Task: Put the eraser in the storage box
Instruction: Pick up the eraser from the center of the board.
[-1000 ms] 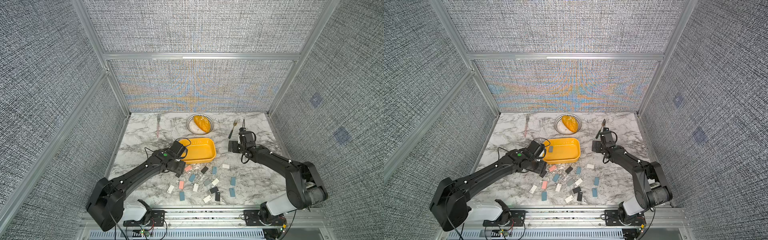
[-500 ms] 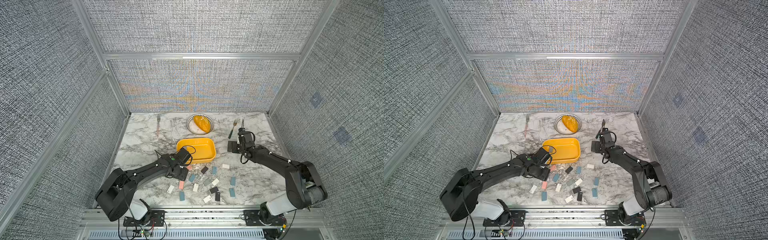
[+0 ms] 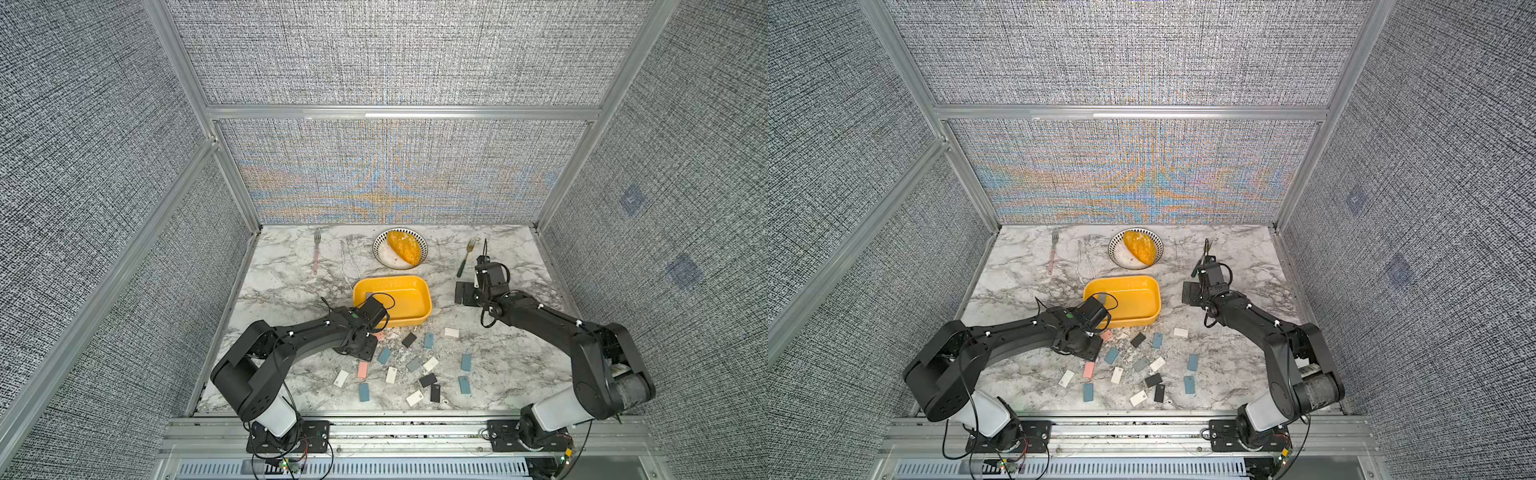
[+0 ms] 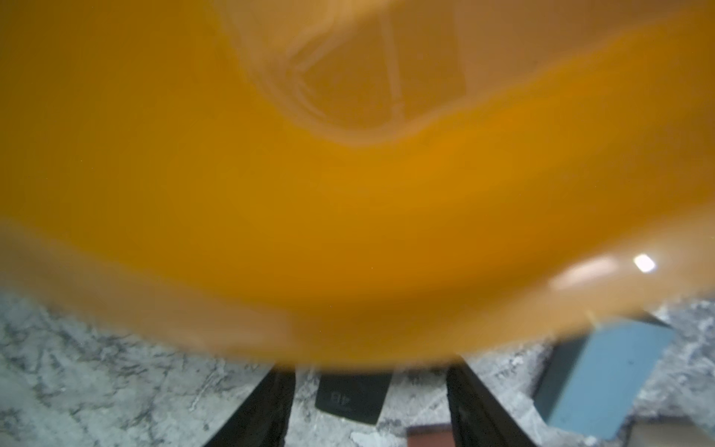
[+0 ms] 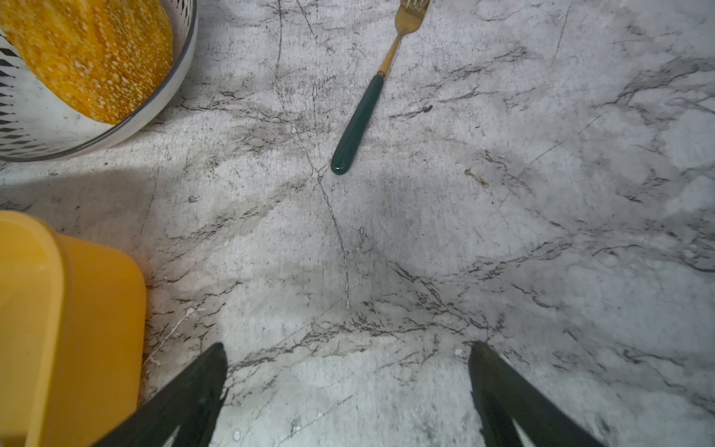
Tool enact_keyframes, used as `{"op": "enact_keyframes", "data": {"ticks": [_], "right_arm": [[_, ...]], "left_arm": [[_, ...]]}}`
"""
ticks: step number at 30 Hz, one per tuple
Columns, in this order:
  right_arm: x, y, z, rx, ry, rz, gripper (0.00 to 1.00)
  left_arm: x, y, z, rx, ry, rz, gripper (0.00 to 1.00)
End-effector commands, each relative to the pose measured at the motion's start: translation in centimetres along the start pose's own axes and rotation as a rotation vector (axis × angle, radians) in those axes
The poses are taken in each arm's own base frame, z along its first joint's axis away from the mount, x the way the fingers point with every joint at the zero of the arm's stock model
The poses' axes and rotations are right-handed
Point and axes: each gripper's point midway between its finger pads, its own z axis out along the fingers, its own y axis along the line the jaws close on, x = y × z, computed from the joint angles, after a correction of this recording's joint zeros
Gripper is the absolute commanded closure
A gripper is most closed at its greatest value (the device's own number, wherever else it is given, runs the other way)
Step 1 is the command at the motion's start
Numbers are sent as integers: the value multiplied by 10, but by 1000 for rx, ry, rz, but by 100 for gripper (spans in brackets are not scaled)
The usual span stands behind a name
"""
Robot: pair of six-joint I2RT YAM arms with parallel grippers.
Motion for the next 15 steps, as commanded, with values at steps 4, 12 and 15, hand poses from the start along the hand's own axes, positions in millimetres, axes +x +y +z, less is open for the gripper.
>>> {"op": "enact_keyframes", "data": {"ticks": [4,12,15], "right_arm": [[-4,0,-1,8,-16,-2,2],[-4,1,-1,9,-11,-8,2],[-3,2,0,8,-9,-10,2]], "left_arm": [[5,4,4,-21,17,10,42],[11,7,6,-29,32,8,60],[10,9,3,-44,28,12,63]]}}
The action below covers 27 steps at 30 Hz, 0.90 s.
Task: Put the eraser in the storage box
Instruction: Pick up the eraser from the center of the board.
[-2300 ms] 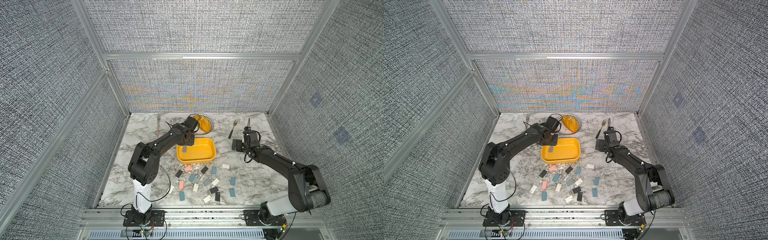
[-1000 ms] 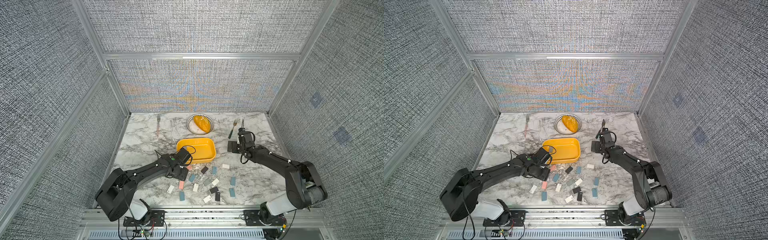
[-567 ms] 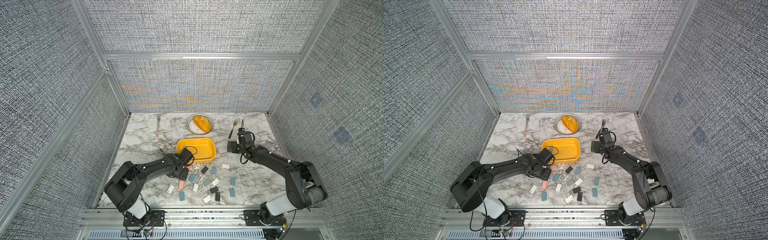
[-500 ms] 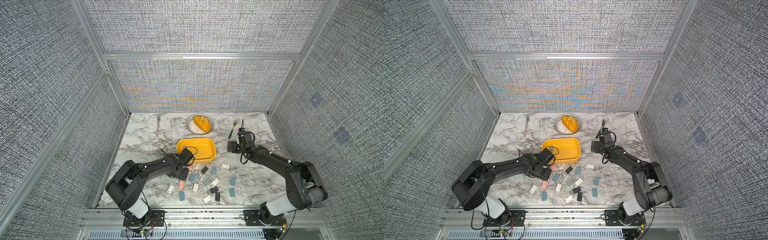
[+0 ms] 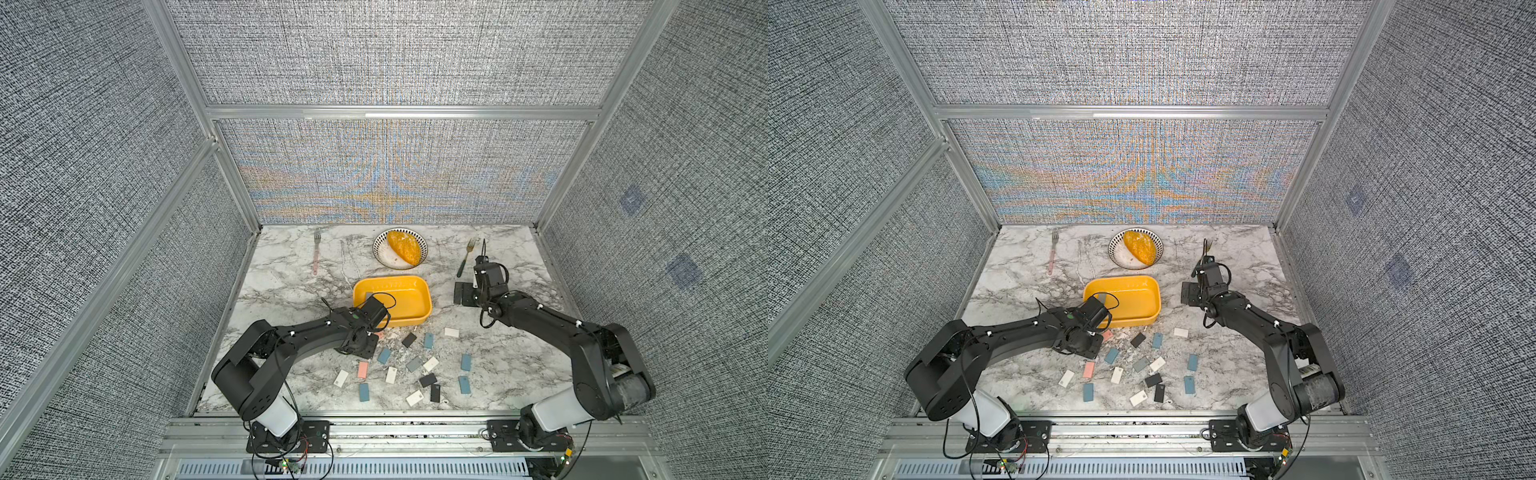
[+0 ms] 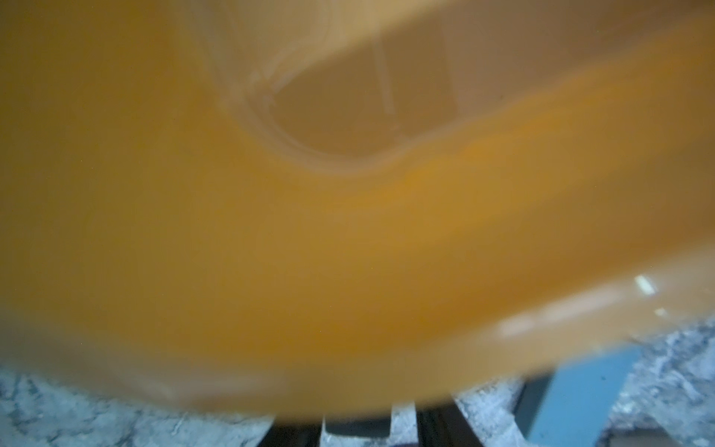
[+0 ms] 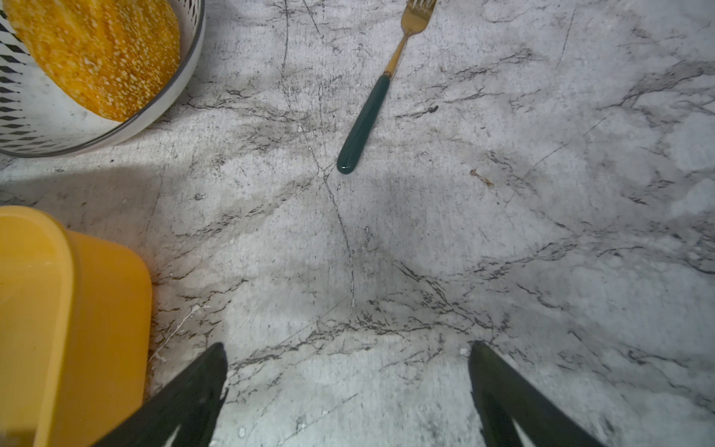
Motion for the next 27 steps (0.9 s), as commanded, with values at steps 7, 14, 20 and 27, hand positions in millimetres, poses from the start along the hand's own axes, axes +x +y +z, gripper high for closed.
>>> {"op": "enact_keyframes", "data": {"ticks": [7,14,20,27], "right_arm": [[-3,-2,0,16,-11,-3,2],[-5,-2,-2,18,-14,-4,2],[-6,-3,-4,14,-18,-4,2],[-13,-4,-8,13,-23,3,2]], "left_arm": [[6,20,-17,-87,1,7,69],[-6,23,-42,-95,-48,14,71],[-30,17,-81,-57,-146,18,72],[-65,10,-103,-63,-213,41,72]]}}
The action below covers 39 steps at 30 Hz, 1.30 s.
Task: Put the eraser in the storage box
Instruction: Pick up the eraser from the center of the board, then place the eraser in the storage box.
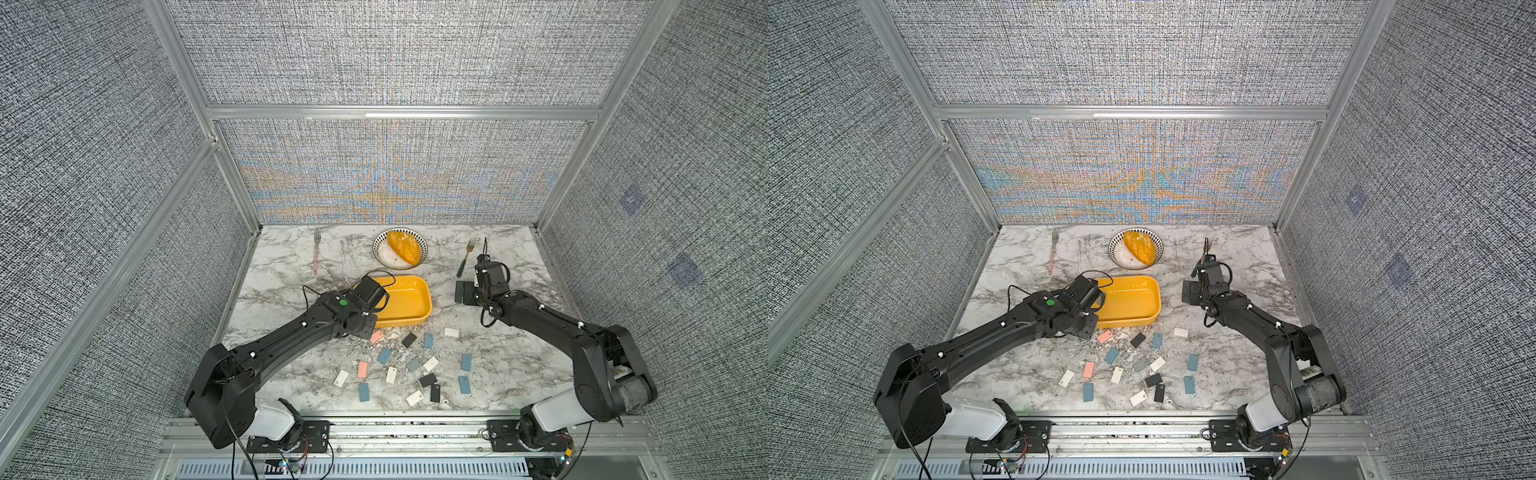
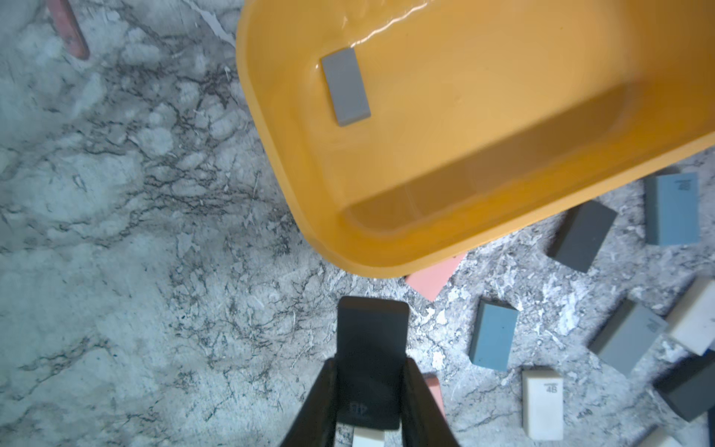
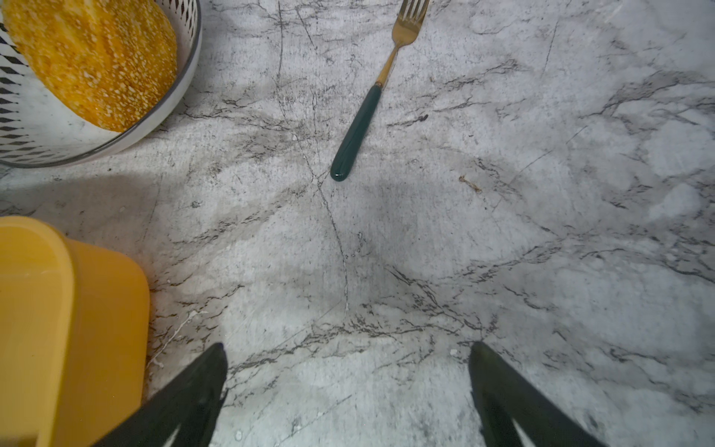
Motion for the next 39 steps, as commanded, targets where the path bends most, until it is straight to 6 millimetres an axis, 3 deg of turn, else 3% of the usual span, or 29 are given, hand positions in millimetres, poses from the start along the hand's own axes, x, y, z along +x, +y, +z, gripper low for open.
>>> {"op": "enact_keyframes", "data": {"ticks": [1,7,12,22,39], "right_arm": [[-6,-1,-5,-1,-8,2,2],[-21,-8,-20,-24,-45,43,2],[-31,-20,-27,-3,-66,58,2],[-26,-28,-21,13,-53,62,2],[-27,-31,-18,18,-49,65,2]], "left_arm": [[-15,1,-3,-25,-14,28,72],[-48,-3,8,-42,-40,24,72],[-60,3,39,-38,0,-31,72],[-59,1,86,-9,64,-81,72],[-52,12,121,-62,104,-134,72]]}}
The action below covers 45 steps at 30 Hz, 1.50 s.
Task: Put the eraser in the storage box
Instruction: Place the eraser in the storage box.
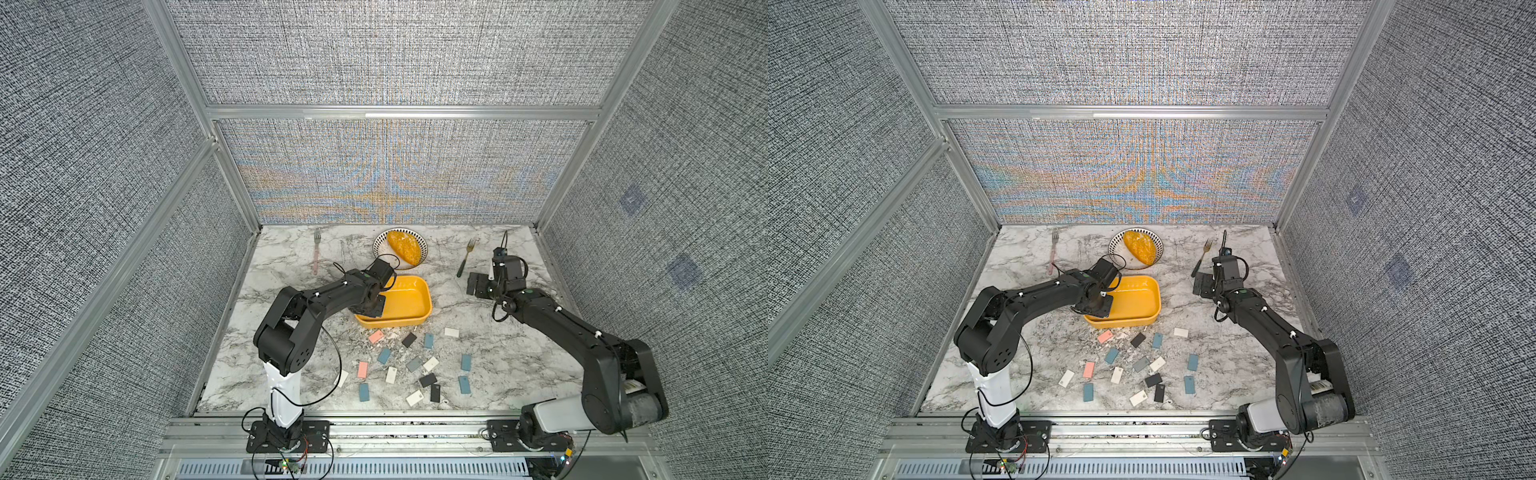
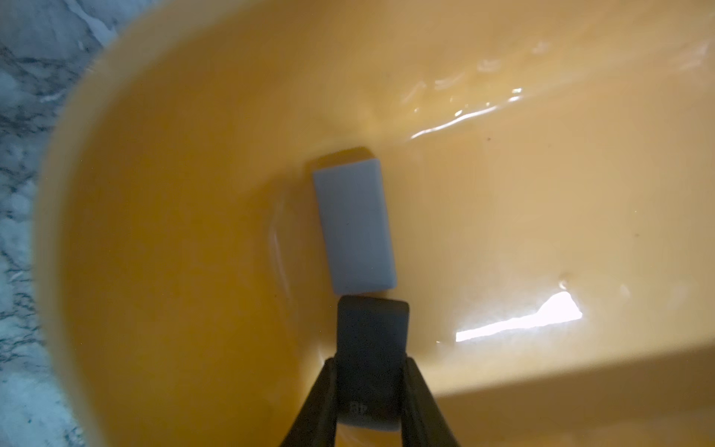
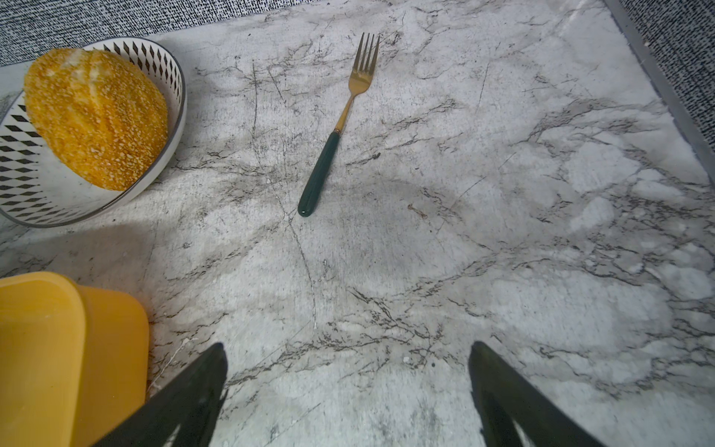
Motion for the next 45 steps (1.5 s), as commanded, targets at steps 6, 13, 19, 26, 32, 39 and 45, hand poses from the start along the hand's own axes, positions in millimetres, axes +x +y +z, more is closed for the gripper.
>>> {"op": "enact_keyframes", "data": {"ticks": [6,13,19,26,32,39,45], "right_arm": [[-1,1,1,-5,0,-8,2],[1,2,2,-12,6,-9,2],[2,2,3,-12,6,-7,2],[3,2,3,-13,9,-7,2],[0,1,1,-10,1,-9,2],[2,2,1,-17,2,-5,2],[5,7,2,-35,9,-6,2]], "left_arm": [[-5,2,7,-25,5,-21,72],[3,1,15,-21,35,-26,70],[3,2,10,-25,36,-22,60],[-18,-2,-14,4,-12,-23,53],[-38,-7,-51,50,-81,-30,49],[-4,29,-120,-3,-117,25,39],[84,40,-146,83,-21,57,36]]}}
